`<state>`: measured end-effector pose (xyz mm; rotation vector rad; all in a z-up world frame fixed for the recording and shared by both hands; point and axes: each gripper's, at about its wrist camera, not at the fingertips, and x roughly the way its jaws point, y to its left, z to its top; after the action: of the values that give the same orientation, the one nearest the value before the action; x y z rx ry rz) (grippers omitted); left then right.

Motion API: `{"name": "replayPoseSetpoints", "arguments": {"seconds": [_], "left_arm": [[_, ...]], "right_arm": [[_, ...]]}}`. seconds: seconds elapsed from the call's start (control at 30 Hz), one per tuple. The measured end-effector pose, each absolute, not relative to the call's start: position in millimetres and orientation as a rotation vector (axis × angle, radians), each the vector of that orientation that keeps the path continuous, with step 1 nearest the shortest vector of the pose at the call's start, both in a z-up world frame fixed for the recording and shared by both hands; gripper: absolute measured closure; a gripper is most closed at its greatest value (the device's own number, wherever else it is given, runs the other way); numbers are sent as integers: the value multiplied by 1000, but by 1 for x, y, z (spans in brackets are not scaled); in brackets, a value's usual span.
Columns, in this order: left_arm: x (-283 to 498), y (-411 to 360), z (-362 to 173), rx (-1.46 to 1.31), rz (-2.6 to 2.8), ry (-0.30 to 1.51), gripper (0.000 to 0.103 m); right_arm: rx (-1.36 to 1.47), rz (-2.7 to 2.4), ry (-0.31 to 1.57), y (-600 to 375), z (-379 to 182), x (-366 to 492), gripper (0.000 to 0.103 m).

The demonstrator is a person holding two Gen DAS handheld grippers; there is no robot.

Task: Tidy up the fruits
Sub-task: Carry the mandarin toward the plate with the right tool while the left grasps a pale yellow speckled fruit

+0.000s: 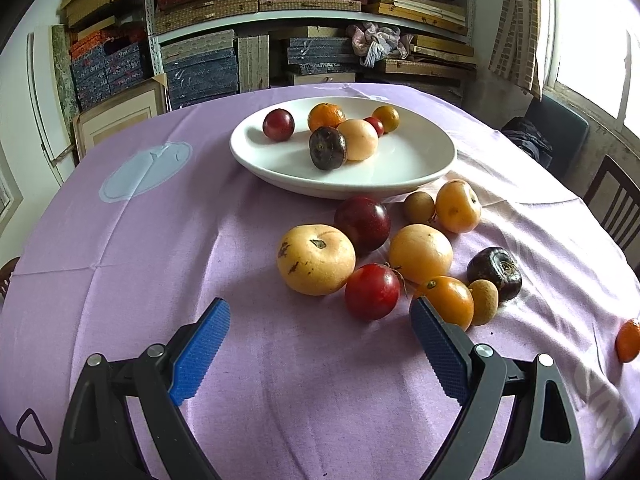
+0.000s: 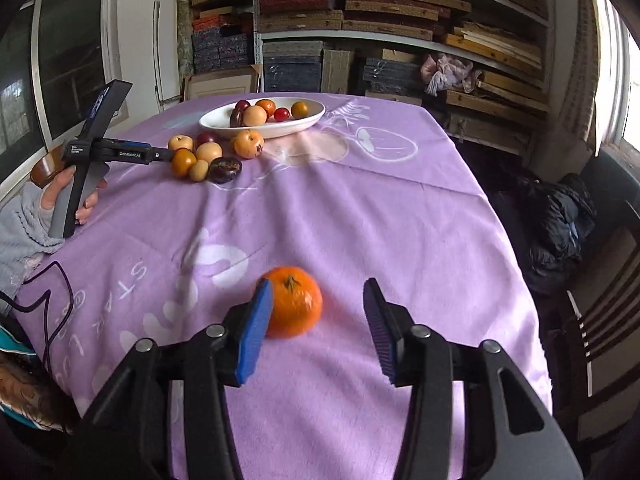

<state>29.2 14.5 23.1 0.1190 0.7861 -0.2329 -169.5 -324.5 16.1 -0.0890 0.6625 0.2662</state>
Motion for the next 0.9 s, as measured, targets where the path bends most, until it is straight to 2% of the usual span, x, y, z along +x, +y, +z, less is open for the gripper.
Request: {"name": "replayPoseSetpoints", "arguments": {"seconds": [0.03,0.07,0.1,0.13,0.17,0.2,0.43,0.7,0.9], "left_arm": [[28,14,23,122,-231,781,10],[28,14,24,121,-227,778,10],[27,15,24,119,-223,775,10],[27,17,24,112,-219,773,10],[27,18,25,105,-218,774,10],[28,19,24,99,-216,777,10],[28,17,24,109,-226,779,10],[49,13,27,89,-231,792,10],[76,20,24,44,-187,808,11]], "right_arm": [[-93,262,647,-323,14,-170,46],[-98,268,643,-319,12,-168,34],[-101,284,657,-314,9,-163,29],[-112,301,674,-307,3,-159,29],[-133,311,691,-302,-1,-156,48],[-155,312,711,-294,-6,-153,57],[-121,290,698,-290,-3,-147,58],[-130,417,529,-250,69,-82,58],[-56,477,517,-226,58,-35,58]]}}
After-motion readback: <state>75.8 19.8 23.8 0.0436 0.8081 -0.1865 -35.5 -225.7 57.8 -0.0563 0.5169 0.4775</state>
